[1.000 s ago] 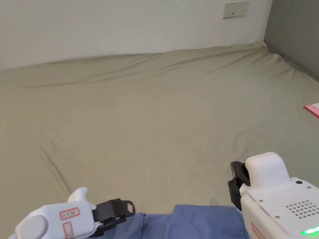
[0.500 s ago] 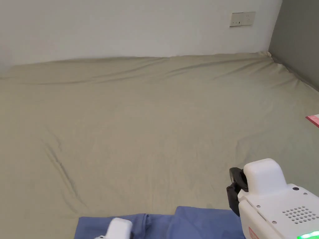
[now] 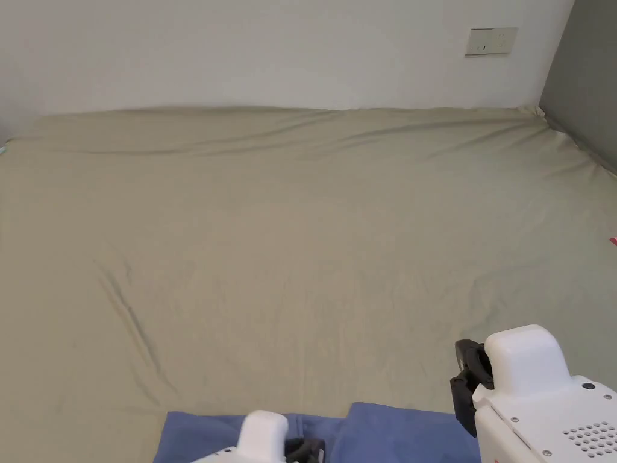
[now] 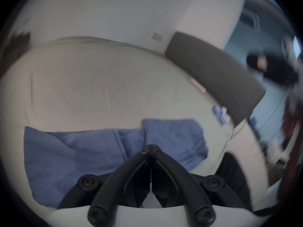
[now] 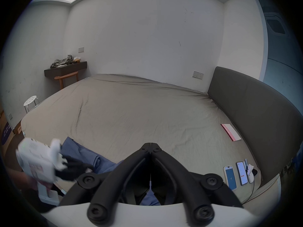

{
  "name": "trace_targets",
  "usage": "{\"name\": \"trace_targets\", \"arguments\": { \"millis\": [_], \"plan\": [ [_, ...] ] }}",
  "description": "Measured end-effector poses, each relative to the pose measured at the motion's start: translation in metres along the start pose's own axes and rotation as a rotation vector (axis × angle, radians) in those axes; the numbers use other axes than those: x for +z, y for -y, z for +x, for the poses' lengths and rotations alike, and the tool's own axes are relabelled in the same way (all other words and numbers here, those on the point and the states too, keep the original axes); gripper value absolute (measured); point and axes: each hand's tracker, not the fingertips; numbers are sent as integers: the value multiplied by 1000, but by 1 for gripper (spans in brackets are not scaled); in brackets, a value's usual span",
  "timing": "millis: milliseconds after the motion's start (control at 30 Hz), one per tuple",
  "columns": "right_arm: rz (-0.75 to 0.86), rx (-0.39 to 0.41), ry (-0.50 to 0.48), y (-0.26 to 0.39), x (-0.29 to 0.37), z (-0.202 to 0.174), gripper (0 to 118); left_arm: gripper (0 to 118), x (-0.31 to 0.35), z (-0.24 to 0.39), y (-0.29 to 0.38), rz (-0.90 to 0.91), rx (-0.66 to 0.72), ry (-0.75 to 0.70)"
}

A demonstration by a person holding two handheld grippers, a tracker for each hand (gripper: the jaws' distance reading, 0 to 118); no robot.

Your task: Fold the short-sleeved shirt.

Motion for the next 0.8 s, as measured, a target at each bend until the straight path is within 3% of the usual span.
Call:
{"name": "trace_targets", "arguments": {
  "millis": [167,267,367,400,433,633,667,767,800],
  "plan": [
    [3,7,-6,-3,-1,-3,2,1,49,-63,-30,63,144,-3],
    [2,15,-16,-3,-4,-7,2,26,74,-113,-34,48,216,-47],
    [-6,22,-23,-1,-6,-10,2,79,92,-160,-30,-12,309,-60],
    [-10,23,-25,-1,-7,-11,2,104,95,-171,-27,-34,346,-41],
    [-13,23,-26,-1,-8,-11,2,116,98,-185,-24,-56,388,-28],
    [-31,30,-27,0,-12,-14,2,118,85,-235,-1,-78,607,74],
    [-33,33,-27,0,-13,-15,2,118,76,-236,3,-96,683,122],
    [-36,37,-27,-1,-14,-17,2,118,53,-213,14,-100,745,260],
    [-37,37,-27,-2,-15,-17,2,112,48,-208,10,-60,743,297]
  ]
}}
